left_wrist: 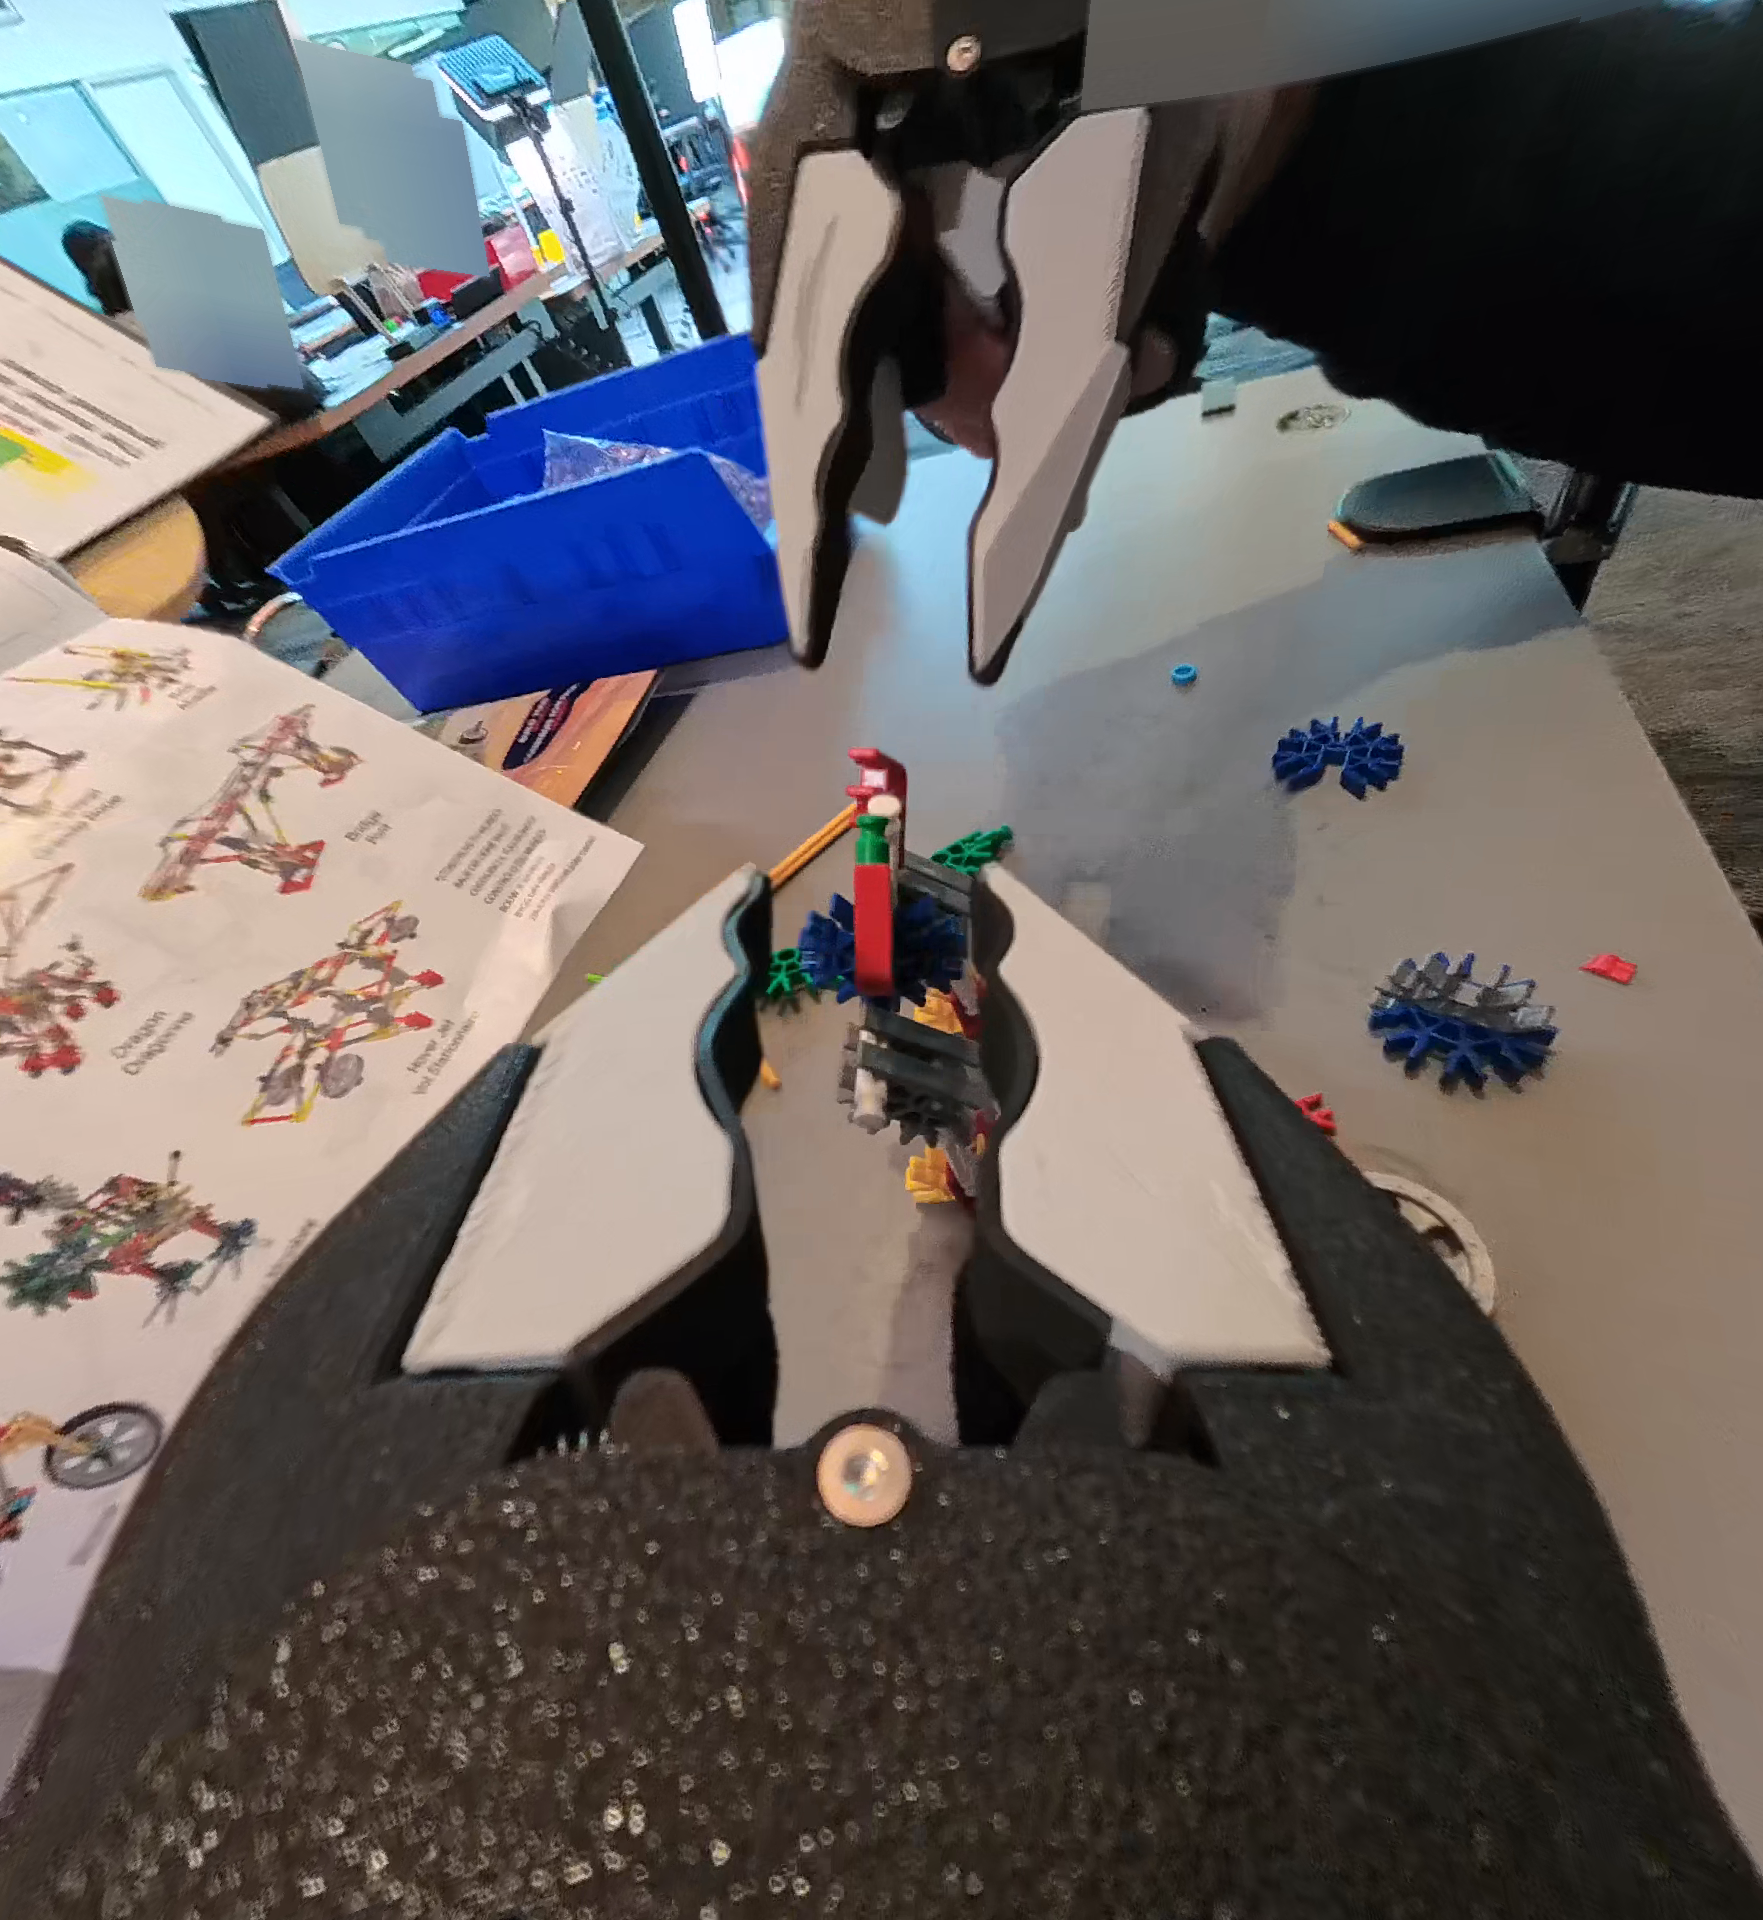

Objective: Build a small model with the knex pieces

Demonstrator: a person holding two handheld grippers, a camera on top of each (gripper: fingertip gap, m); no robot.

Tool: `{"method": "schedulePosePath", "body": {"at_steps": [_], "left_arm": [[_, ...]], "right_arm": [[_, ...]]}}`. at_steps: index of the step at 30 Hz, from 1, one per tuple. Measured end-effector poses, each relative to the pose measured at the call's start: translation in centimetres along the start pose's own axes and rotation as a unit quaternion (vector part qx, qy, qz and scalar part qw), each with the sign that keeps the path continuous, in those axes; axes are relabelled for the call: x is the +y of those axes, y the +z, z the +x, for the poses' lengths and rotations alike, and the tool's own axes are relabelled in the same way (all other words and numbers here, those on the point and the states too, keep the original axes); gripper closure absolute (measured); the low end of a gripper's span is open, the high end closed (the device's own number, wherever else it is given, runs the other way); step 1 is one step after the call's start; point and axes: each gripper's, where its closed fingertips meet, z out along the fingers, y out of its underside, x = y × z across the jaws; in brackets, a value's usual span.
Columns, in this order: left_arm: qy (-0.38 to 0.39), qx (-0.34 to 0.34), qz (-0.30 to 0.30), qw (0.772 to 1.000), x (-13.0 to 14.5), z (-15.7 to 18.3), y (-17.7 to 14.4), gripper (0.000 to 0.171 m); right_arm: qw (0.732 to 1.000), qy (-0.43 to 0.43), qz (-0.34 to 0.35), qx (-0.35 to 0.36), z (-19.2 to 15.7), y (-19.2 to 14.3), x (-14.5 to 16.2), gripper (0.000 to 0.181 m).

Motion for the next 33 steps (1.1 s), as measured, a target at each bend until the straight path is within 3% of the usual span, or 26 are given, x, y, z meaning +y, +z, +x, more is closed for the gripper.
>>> {"method": "schedulePosePath", "body": {"at_steps": [6, 12, 15, 17, 20, 24, 28, 33], "left_arm": [[0.002, -0.034, 0.034, 0.999, -2.9, -0.3, -2.3, 0.125], [0.073, -0.137, -0.016, 0.988, -6.2, -0.7, -8.4, 0.130], [0.094, -0.180, -0.064, 0.977, -6.3, -1.3, -12.4, 0.135], [0.099, -0.207, -0.112, 0.967, -5.0, -2.0, -14.9, 0.137], [0.070, -0.182, -0.153, 0.969, -3.1, -0.7, -16.6, 0.141], [-0.004, -0.150, -0.219, 0.964, 0.9, 1.8, -13.5, 0.145], [-0.080, -0.181, -0.303, 0.932, 7.2, 2.0, -10.6, 0.152], [-0.161, -0.199, -0.332, 0.908, 11.4, 1.6, -9.6, 0.152]], "right_arm": [[0.998, 0.025, 0.012, 0.054, -0.4, -3.5, 2.0, 0.144], [0.998, 0.031, -0.008, 0.063, -1.8, -3.5, 4.7, 0.144], [0.997, 0.038, 0.010, 0.061, -2.2, -3.0, 5.0, 0.144], [0.997, 0.041, 0.021, 0.056, -2.4, -2.4, 5.0, 0.145], [0.997, 0.043, 0.037, 0.044, -3.1, -1.4, 4.6, 0.145], [0.999, 0.022, 0.036, 0.025, -4.6, 0.3, 3.8, 0.145], [0.999, 0.006, 0.042, 0.016, -5.6, 1.5, 2.7, 0.145], [0.999, -0.001, 0.053, 0.003, -6.5, 1.9, 2.2, 0.146]]}}
